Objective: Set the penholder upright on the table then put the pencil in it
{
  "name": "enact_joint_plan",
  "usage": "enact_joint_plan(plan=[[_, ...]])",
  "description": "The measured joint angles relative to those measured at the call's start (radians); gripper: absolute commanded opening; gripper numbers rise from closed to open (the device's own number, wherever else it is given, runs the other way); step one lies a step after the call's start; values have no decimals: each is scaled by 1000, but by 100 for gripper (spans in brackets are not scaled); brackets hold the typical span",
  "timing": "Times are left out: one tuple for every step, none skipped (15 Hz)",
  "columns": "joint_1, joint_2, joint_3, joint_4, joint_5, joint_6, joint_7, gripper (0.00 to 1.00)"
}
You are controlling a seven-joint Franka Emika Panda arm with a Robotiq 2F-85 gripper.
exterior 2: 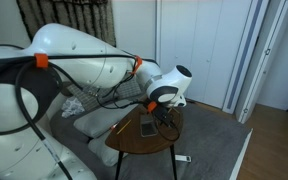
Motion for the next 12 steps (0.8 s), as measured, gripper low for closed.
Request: enact_joint_plan(plan=[[0,11,-8,-6,58,-1,-12,100],[0,25,-16,-11,108,-5,-17,100],[-1,40,-23,-13,150,-11,-18,100],[-4,57,-27,-13,177,-15,-18,100],[-10,73,-29,-14,193,-15,-16,100],[-17,86,-29,-14,203,-16,-15,100],[-25,98,-29,-14,212,-17,-14,100],[-32,107,-29,-14,222,-24,-14,100],[-39,114,-29,-14,230,-36,-12,100],[-45,120,-29,-14,239,-53,-11,100],[-51,126,-29,-14,248,-72,-10,100],[-59,132,-29,-14,255,-90,-8,100]])
